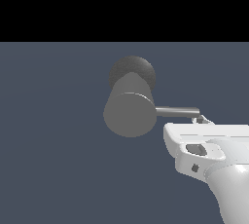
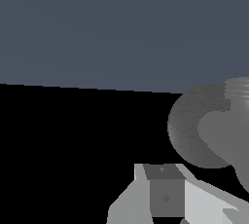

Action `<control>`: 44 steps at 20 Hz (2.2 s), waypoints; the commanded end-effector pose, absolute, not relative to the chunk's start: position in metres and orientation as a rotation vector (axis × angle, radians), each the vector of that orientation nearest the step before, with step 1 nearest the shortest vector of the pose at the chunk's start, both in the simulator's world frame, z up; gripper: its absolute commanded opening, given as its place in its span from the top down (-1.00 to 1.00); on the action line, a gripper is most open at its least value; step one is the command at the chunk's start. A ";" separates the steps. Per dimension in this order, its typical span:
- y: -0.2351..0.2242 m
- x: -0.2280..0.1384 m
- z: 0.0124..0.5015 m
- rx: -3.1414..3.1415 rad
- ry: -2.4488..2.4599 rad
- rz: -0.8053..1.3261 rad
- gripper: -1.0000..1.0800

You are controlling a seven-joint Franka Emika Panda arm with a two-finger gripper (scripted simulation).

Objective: Turn on the faucet by rotating a designated handle.

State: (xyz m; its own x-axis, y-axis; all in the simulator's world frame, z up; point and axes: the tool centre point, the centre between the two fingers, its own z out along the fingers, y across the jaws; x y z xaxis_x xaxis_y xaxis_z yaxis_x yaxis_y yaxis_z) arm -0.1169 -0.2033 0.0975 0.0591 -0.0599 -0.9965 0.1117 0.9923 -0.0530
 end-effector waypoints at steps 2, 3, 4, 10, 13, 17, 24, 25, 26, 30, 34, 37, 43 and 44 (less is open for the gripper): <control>-0.184 -0.118 0.083 0.056 1.543 -0.077 1.00; -0.180 -0.119 0.080 0.060 1.551 -0.066 1.00; -0.177 -0.119 0.078 0.063 1.557 -0.058 1.00; -0.172 -0.120 0.073 0.067 1.569 -0.044 1.00; -0.172 -0.120 0.077 0.066 1.568 -0.045 1.00; -0.174 -0.120 0.091 0.066 1.568 -0.045 1.00; -0.176 -0.120 0.116 0.066 1.569 -0.044 1.00; -0.177 -0.120 0.119 0.066 1.569 -0.044 1.00; -0.177 -0.121 0.123 0.066 1.569 -0.044 1.00; -0.179 -0.121 0.137 0.066 1.569 -0.044 1.00; -0.182 -0.121 0.118 0.076 1.604 -0.047 1.00; -0.179 -0.121 0.130 0.074 1.600 -0.047 1.00; -0.173 -0.120 0.153 0.072 1.590 -0.046 1.00; -0.172 -0.120 0.156 0.071 1.589 -0.046 1.00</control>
State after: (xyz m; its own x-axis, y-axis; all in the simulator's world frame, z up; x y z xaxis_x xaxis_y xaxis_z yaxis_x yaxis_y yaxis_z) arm -0.1236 -0.1820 0.1320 -0.0566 0.0251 -0.9981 0.0885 0.9959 0.0200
